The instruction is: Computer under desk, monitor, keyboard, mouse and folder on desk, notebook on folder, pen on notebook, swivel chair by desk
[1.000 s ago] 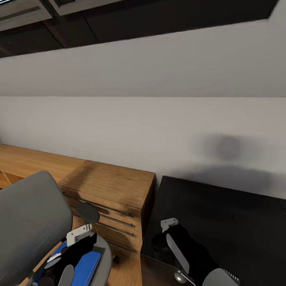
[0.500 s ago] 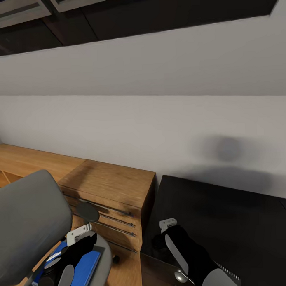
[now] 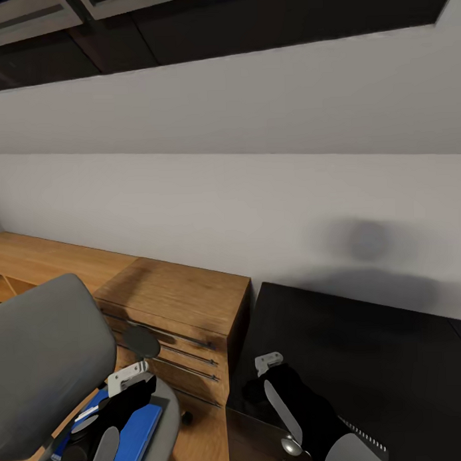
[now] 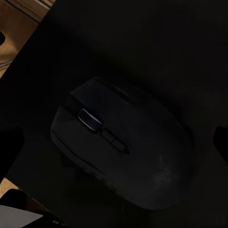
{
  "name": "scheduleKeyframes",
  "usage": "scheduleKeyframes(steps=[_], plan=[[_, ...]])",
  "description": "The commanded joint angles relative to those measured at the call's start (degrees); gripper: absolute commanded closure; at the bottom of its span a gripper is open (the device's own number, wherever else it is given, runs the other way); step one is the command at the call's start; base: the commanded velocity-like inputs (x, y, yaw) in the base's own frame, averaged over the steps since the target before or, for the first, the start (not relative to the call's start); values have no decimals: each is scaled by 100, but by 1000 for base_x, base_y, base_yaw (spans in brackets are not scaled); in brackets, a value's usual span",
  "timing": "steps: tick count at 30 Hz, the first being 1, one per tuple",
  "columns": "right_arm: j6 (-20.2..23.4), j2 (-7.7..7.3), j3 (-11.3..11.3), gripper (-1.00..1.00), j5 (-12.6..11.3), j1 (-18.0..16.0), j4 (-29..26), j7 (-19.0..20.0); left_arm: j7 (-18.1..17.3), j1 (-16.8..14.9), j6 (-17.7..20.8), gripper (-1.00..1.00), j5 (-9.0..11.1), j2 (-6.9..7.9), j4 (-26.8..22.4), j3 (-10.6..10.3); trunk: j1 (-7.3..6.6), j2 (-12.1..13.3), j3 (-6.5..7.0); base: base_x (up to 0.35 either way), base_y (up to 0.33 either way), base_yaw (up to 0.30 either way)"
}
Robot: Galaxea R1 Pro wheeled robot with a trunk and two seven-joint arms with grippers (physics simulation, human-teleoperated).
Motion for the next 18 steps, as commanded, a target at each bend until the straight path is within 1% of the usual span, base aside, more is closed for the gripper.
scheduleKeyframes(steps=[1,2,7,12,16,18], plan=[[17,-3,16,-100,-60,-5,-6,-56,45,-4,20,-100,61,-3,-8,4,0,-5,-7,0,0,0],[17,-3,16,-100,-60,-5,-6,-56,45,-4,20,-100,61,-3,-8,4,0,-5,-7,0,0,0],[17,-3,17,-100,-60,-5,-6,-57,46,-3,20,-100,61,-11,-13,-1,110,-205,-97,0,0,0],[17,-3,17,-100,-60,-5,-6,-57,45,-1,20,-100,61,-12,-16,3,110,-205,-97,0,0,0],[17,-3,17,-100,-60,-5,-6,-57,46,-2,20,-100,61,-12,-17,0,198,-366,-169,0,0,0],[19,-3,17,-100,-60,-5,-6,-57,45,-3,20,-100,61,-12,-17,2,198,-366,-169,0,0,0]])
